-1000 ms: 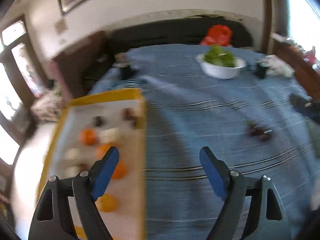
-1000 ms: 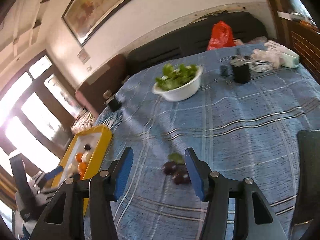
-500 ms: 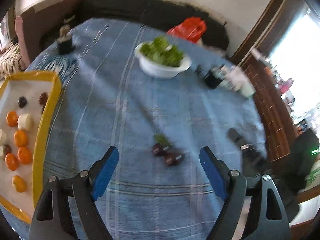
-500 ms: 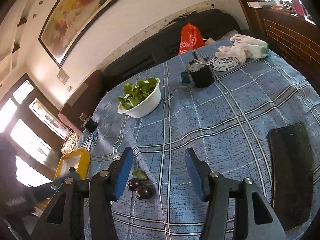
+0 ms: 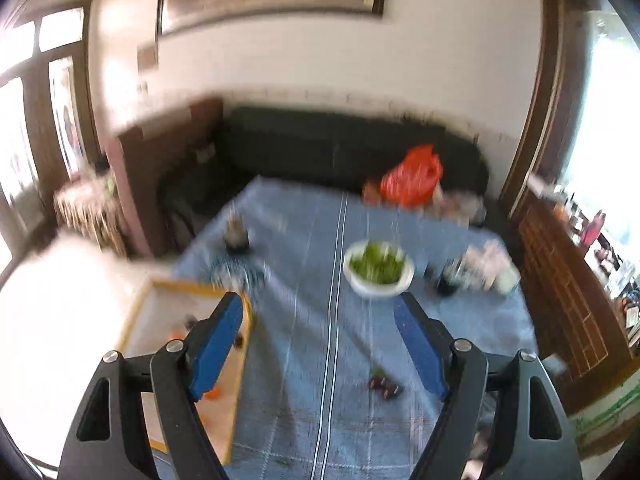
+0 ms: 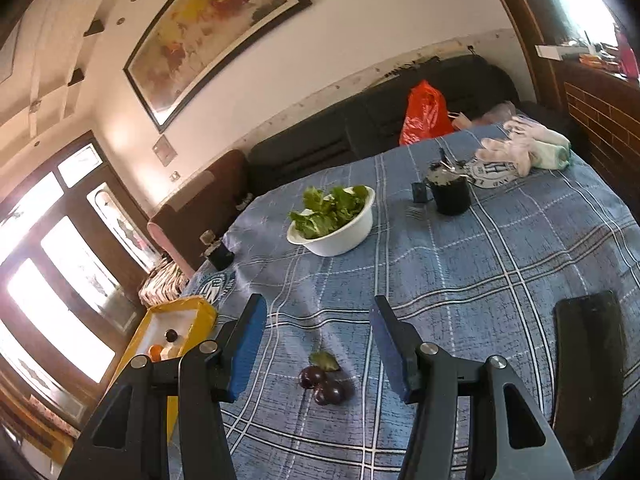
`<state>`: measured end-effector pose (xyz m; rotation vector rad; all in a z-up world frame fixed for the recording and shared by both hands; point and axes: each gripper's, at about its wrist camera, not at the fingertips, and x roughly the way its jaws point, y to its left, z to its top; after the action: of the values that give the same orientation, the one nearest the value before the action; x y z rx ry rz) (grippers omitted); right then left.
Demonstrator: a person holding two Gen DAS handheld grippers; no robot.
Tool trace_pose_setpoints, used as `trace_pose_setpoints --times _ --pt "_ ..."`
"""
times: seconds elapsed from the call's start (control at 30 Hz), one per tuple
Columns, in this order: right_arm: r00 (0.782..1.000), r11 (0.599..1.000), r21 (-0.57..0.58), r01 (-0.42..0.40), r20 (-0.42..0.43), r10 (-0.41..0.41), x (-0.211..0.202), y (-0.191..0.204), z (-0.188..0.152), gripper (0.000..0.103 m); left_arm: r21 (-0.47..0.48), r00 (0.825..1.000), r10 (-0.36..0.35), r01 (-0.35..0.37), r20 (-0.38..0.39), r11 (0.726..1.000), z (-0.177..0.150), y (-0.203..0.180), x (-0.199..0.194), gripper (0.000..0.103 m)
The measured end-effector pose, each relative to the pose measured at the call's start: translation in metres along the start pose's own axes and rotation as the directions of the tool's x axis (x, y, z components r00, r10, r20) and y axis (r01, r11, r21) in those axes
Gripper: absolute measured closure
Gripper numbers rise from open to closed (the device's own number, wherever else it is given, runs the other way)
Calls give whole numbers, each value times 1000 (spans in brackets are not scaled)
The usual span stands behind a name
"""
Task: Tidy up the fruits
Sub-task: 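Move both open tools back toward the two dark plums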
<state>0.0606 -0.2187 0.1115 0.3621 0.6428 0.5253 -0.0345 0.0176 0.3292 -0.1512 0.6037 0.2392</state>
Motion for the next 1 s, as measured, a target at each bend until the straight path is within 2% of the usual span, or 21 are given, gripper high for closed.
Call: trace_pose_setpoints --times 0.13,0.23,0.33,0.4,0.53,0.63,0.7,0.83,0.9,1.0 --pt "1000 1000 -16 -5 7 6 -1 2 0 45 28 993 -7 3 121 1000 41 -23 -76 25" --pt "1000 999 -36 -16 6 16 -1 6 0 45 23 976 2 -7 219 1000 75 -43 -134 25" --pt "1000 998 -64 -7 6 7 1 10 -2 45 24 944 13 -22 331 999 105 -67 -194 25" --pt "1000 997 -73 -13 6 13 1 13 -3 45 26 913 14 -27 407 999 120 -86 -238 25" --pt "1000 996 -89 -22 17 23 -5 15 -2 45 49 861 -15 -12 508 999 129 -113 -303 25" --pt "999 995 -95 -33 22 35 -8 15 -1 45 59 850 -62 37 523 998 131 -121 -329 25" --pt "999 994 -101 -43 18 45 -8 17 -2 45 58 850 -69 45 523 997 132 -125 -335 25" --pt "999 987 -151 -52 -2 53 -6 28 -7 44 112 868 -98 49 486 992 123 -137 -316 25" --pt "999 983 -174 -52 -15 50 -4 33 -11 45 116 886 -126 82 445 990 117 -132 -294 25" --pt "999 983 -179 -42 -28 38 0 33 -13 45 149 924 -166 121 344 981 98 -128 -242 25"
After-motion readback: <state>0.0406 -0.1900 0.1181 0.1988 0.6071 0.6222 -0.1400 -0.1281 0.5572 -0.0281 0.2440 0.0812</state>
